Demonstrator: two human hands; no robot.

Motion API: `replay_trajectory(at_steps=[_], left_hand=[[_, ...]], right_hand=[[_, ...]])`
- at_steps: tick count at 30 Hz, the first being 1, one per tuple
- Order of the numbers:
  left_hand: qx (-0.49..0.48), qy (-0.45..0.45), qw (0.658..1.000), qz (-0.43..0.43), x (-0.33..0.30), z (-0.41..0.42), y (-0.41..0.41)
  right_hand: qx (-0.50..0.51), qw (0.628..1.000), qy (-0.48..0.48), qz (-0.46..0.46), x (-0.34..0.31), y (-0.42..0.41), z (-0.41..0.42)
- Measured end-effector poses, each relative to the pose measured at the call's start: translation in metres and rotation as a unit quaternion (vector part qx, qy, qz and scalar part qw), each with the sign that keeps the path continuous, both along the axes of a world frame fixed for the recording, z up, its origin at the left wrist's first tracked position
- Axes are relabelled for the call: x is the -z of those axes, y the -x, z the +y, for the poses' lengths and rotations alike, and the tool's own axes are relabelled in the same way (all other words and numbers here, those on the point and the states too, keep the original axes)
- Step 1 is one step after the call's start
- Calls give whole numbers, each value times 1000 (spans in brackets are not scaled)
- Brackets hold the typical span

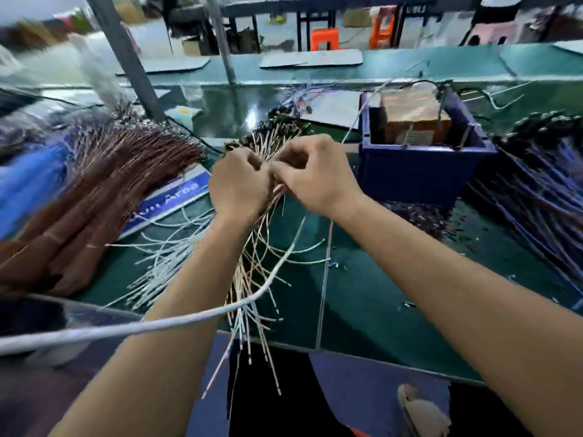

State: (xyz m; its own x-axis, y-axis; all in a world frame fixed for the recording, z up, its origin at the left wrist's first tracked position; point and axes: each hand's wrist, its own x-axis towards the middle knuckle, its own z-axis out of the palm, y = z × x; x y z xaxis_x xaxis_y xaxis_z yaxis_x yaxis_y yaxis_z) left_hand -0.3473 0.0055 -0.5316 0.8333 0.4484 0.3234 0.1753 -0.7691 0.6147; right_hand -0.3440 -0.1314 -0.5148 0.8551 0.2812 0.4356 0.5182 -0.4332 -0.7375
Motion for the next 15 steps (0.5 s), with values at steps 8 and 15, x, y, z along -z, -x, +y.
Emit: replay_trajectory(at_steps=[8,15], left_hand=[[21,-164,984,69,11,-1,-39],[12,-70,997,36,7,-7,-53]], right_hand=[[127,953,-127,244,21,-43,30],[154,945,-149,246,37,-46,26]])
